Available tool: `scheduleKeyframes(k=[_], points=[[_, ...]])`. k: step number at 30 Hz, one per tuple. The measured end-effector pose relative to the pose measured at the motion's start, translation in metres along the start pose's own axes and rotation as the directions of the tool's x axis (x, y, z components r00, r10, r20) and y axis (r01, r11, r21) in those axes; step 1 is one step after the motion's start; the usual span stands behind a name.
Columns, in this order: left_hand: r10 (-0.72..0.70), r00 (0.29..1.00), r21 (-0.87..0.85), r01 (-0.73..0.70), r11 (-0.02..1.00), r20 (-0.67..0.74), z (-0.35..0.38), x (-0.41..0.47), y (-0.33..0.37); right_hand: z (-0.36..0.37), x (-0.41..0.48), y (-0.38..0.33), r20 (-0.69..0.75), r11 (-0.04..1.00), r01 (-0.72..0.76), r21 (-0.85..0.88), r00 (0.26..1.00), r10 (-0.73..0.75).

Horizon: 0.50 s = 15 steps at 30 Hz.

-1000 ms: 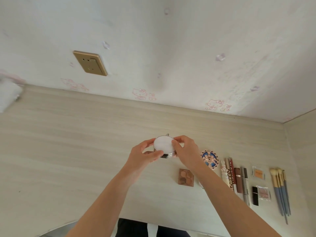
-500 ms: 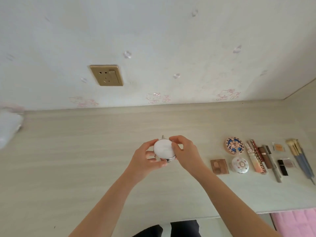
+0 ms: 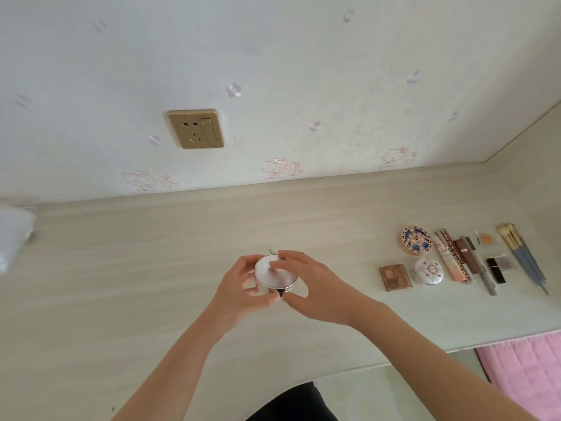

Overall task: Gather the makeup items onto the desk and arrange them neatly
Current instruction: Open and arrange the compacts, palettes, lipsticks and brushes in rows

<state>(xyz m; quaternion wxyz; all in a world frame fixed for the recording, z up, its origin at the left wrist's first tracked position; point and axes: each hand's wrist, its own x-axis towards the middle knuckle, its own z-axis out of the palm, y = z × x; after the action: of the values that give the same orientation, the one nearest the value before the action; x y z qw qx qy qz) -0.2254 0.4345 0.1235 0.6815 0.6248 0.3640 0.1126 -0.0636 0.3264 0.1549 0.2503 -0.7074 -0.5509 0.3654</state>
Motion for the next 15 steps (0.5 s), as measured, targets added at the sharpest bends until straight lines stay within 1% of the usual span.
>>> scheduleKeyframes(k=[2,7,10,13,15], points=[[0.000,1.000,0.002,0.000,1.000,0.000,-0.001,0.001,-0.005,0.002,0.001,0.004,0.028,0.998,0.029,-0.049,0.999,-0.028],[0.020,1.000,0.046,-0.020,0.999,0.001,-0.001,0.012,-0.025,0.008,0.012,0.024,0.022,0.994,0.076,-0.078,0.997,-0.075],[0.071,0.997,0.069,-0.071,0.995,-0.001,-0.001,0.019,-0.041,0.014,0.019,0.040,0.010,0.991,0.113,-0.075,0.994,-0.113],[0.120,0.992,0.042,-0.119,0.992,-0.024,0.000,0.030,-0.053,0.021,0.031,0.056,-0.033,0.984,0.156,-0.083,0.987,-0.159],[0.142,0.989,-0.010,-0.142,0.990,-0.044,0.001,0.040,-0.059,0.025,0.039,0.066,-0.078,0.981,0.179,-0.075,0.980,-0.184]])
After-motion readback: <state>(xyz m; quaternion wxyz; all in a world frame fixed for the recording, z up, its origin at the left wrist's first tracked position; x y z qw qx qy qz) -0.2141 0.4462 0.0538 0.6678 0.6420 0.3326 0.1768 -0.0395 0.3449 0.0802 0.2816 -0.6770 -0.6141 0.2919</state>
